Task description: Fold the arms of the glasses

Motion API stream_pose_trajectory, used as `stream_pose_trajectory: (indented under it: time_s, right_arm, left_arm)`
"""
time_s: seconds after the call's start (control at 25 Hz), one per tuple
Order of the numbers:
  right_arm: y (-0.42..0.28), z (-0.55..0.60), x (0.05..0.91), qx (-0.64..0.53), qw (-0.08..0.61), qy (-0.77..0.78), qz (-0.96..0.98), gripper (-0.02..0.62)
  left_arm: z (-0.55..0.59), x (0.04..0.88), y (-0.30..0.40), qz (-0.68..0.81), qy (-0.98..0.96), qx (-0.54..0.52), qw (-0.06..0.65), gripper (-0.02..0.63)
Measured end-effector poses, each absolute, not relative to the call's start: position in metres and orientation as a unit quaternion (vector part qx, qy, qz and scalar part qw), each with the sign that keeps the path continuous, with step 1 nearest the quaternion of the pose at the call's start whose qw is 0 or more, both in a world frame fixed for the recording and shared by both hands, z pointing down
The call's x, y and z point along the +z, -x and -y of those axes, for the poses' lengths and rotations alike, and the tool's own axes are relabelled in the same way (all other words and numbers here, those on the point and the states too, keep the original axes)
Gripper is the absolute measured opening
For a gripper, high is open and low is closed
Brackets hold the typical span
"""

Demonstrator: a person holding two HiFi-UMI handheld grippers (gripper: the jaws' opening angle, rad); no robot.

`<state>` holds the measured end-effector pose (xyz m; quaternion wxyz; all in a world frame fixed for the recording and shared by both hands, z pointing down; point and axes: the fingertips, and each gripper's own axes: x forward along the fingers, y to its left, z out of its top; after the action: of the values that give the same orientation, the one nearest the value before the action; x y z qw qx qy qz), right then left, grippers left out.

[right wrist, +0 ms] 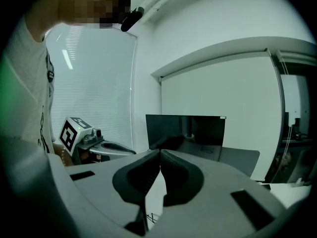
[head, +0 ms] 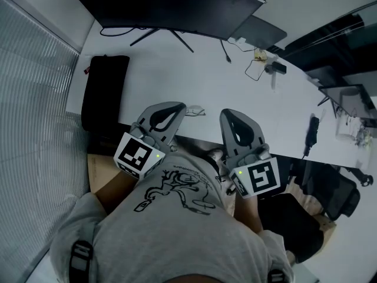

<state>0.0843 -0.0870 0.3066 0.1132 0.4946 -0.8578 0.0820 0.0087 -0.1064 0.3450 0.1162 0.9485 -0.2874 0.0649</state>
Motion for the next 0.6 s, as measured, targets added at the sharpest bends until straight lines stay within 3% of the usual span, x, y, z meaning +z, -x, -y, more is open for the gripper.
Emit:
stream_pose_trajectory:
  time_s: [0.6]
  right_arm:
    - [-0.0871,0.0928,0.3061,0.081,0.119,-0.496,0.856,0.009]
  left_arm:
    - [0.1118,0.3428,-0.0053,0.291,-0.948,0.06,0.111,0.023]
